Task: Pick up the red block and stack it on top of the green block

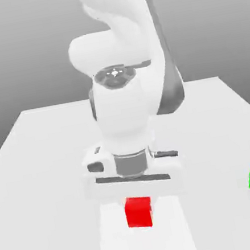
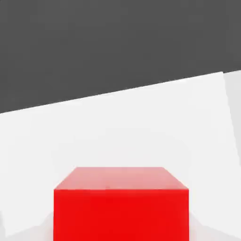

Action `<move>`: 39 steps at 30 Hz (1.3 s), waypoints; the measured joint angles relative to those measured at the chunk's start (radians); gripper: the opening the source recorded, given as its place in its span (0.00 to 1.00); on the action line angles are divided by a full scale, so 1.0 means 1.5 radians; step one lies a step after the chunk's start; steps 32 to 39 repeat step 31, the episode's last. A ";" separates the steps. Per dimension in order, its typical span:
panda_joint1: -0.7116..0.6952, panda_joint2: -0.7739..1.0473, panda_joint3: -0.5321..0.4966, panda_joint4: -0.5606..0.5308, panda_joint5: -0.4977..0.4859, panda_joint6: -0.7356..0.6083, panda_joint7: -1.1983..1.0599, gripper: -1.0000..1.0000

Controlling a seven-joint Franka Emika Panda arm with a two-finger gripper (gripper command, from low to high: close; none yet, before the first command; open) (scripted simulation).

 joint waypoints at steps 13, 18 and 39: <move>0.215 -0.023 0.103 0.022 -0.003 -0.046 0.318 0.00; 0.297 -0.033 0.139 0.031 -0.011 -0.063 0.445 0.00; 0.342 0.092 0.107 0.042 -0.106 0.046 0.563 1.00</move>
